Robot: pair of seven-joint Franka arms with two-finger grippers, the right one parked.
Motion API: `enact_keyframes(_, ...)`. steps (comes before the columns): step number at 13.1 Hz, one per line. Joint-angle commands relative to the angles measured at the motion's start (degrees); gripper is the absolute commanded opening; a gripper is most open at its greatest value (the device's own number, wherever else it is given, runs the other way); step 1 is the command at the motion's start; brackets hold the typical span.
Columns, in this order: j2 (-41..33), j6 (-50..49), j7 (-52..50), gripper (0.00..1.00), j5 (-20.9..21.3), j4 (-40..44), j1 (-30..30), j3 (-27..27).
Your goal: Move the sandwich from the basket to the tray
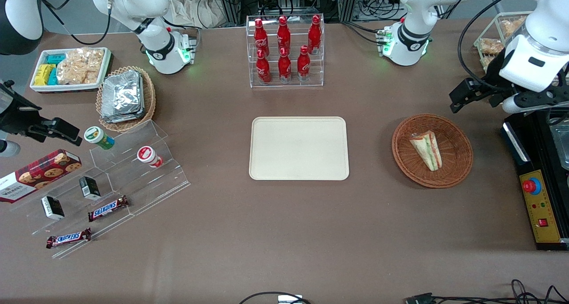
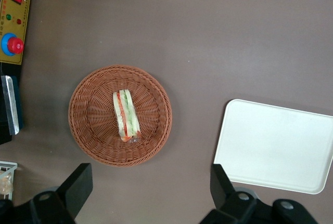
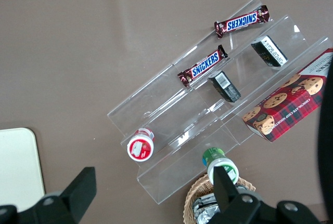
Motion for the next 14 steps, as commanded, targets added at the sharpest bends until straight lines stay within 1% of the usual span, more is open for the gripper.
enact_keyframes(1,-0.07,-2.11,-0.03,1.0,0.76,0.92,-0.82,0.73)
enact_keyframes(4,-0.24,-3.69,-0.21,1.0,0.94,-0.03,-0.29,0.91)
enact_keyframes(6,-0.41,-1.08,-0.65,1.0,0.85,-4.67,-0.2,1.69)
enact_keyframes(7,-0.76,1.64,-0.82,1.0,0.85,-8.44,-0.29,1.7)
enact_keyframes(8,-1.64,5.41,-0.91,1.0,0.85,-12.57,-0.29,1.7)
enact_keyframes(9,-2.78,10.66,-0.91,1.0,0.76,-18.44,-0.12,1.78)
enact_keyframes(11,-4.45,23.31,-0.91,1.0,0.76,-30.3,-0.11,3.71)
enact_keyframes(12,-4.2,30.51,-0.83,1.0,0.85,-35.41,-0.11,4.07)
enact_keyframes(14,-1.58,40.03,-0.91,1.0,0.76,-41.41,0.15,4.07)
